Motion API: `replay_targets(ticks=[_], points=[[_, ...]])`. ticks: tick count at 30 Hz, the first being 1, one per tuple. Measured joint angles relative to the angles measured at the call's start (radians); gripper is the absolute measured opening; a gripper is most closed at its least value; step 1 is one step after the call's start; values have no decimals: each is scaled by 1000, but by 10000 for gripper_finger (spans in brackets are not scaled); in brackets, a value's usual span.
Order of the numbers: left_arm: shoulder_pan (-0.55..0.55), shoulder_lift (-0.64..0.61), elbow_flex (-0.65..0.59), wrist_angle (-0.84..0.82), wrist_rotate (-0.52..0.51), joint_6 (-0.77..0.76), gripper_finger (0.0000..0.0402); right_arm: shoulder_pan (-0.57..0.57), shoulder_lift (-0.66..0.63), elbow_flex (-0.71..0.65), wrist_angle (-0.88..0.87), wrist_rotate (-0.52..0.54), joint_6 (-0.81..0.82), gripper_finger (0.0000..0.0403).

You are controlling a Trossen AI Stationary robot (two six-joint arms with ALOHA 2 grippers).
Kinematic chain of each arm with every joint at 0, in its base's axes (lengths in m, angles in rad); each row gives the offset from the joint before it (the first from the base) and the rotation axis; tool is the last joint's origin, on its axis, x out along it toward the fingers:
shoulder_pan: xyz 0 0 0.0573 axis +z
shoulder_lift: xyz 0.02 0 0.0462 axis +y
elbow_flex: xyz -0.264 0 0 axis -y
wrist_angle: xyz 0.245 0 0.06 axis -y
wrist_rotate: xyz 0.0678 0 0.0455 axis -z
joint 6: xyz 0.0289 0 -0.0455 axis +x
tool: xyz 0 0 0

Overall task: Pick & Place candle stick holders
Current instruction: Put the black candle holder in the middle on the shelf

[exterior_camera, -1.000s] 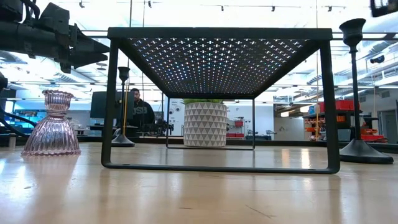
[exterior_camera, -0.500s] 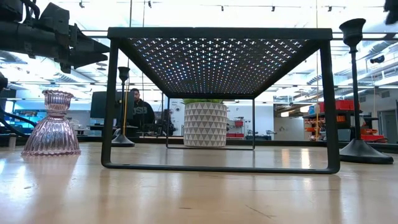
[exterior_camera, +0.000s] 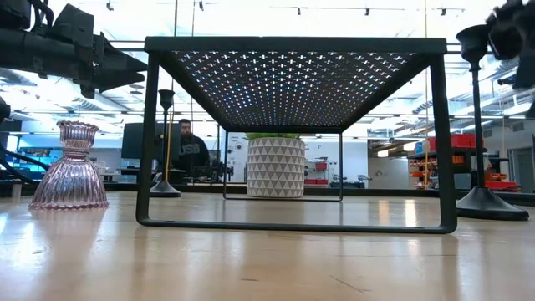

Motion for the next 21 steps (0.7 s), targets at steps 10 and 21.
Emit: replay_targets(ticks=[10, 21], points=[[0, 0, 0, 0, -1, 3, 197, -1, -9, -82, 108, 30, 29, 141], [0, 0, 0, 0, -1, 3, 197, -1, -23, -82, 43, 149, 27, 116]])
